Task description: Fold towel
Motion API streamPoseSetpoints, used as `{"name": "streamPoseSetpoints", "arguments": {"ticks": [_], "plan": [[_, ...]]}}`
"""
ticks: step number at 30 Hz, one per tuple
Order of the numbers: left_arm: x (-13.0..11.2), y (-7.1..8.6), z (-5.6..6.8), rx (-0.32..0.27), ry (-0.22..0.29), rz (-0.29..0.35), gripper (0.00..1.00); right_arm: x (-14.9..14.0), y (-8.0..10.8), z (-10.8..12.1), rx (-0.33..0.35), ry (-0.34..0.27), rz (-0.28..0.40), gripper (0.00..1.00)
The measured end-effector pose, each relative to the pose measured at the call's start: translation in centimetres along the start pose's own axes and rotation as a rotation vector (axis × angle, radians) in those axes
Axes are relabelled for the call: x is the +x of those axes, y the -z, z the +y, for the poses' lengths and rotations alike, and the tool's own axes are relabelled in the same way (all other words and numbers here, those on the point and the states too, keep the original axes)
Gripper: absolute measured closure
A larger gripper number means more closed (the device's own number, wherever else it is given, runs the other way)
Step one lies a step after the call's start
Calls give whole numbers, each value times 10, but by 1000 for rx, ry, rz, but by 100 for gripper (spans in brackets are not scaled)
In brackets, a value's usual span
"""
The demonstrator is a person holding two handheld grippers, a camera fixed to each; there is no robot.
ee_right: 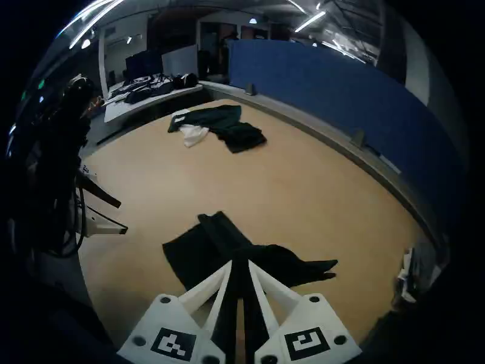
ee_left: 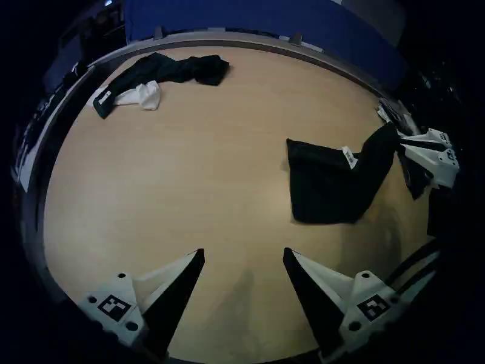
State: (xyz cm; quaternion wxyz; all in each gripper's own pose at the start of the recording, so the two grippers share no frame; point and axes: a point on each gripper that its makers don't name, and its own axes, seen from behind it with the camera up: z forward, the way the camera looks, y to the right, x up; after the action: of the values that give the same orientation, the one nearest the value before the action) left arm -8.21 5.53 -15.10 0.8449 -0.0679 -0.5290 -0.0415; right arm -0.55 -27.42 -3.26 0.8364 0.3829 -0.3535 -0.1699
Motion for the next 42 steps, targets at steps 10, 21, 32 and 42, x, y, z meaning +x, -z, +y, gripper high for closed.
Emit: {"name": "streamPoseSetpoints", "arguments": {"ticks": [10,21,32,42], "plan": [[-2,3,-10,-2,43,13,3,8,-47,-67,120,4,-6,96],[-9,-2,-20,-3,54,12,3,-35,-93,-104,182,-111,-90,96],[-9,-1,-18,-9,47,11,3,-43,-98,-106,177,-112,-109,90],[-7,1,-19,-7,46,13,3,-37,-96,-108,181,-109,-79,39]]}}
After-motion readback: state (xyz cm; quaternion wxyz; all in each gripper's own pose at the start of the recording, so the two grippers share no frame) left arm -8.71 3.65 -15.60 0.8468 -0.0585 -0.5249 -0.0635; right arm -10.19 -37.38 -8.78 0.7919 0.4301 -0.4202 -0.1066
